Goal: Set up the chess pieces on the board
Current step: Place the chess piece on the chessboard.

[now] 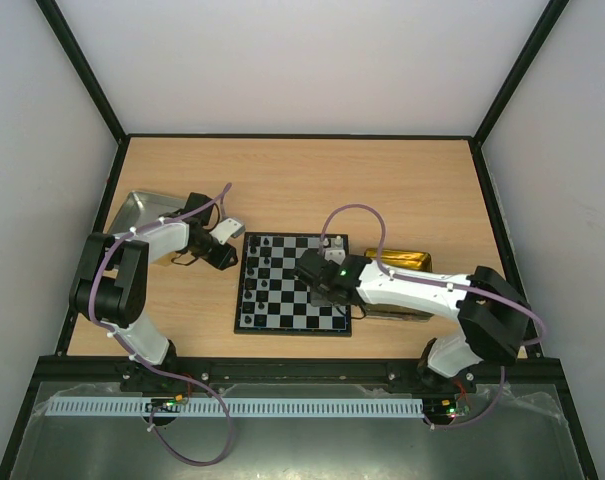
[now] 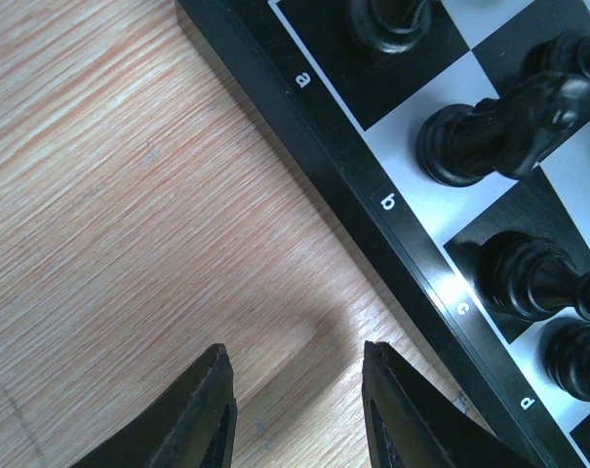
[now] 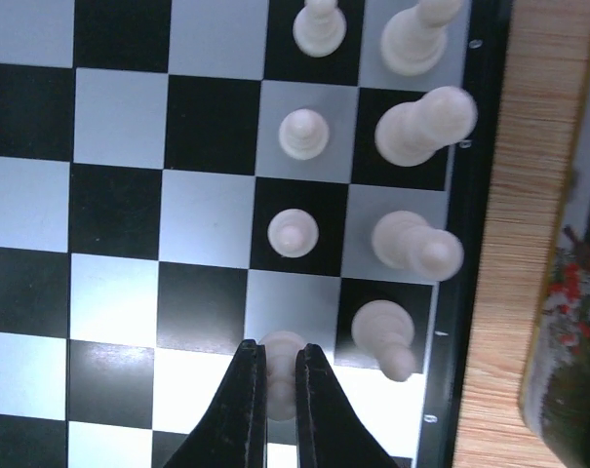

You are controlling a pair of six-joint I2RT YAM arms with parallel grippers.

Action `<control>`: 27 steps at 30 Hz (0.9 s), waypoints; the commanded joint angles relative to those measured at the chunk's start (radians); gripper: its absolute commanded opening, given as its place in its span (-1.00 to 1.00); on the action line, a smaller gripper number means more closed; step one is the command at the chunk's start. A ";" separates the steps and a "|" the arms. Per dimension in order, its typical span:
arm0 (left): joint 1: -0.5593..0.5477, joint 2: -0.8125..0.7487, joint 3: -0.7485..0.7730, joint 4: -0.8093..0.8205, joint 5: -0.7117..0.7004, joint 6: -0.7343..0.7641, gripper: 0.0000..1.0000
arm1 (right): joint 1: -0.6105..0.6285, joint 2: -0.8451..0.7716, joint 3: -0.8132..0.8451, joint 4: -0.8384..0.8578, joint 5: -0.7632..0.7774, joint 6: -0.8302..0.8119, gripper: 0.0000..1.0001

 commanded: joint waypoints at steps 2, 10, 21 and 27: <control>0.007 0.020 -0.025 -0.058 -0.050 -0.007 -0.24 | 0.005 0.043 0.000 0.058 -0.035 -0.020 -0.95; 0.007 0.016 -0.029 -0.058 -0.049 -0.007 -0.24 | 0.004 0.081 -0.009 0.068 -0.037 -0.028 -0.94; 0.007 0.020 -0.028 -0.057 -0.048 -0.007 -0.24 | 0.004 0.094 -0.031 0.074 -0.017 -0.020 -0.86; 0.007 0.022 -0.028 -0.057 -0.049 -0.007 -0.25 | 0.002 0.109 -0.024 0.074 -0.007 -0.026 -0.81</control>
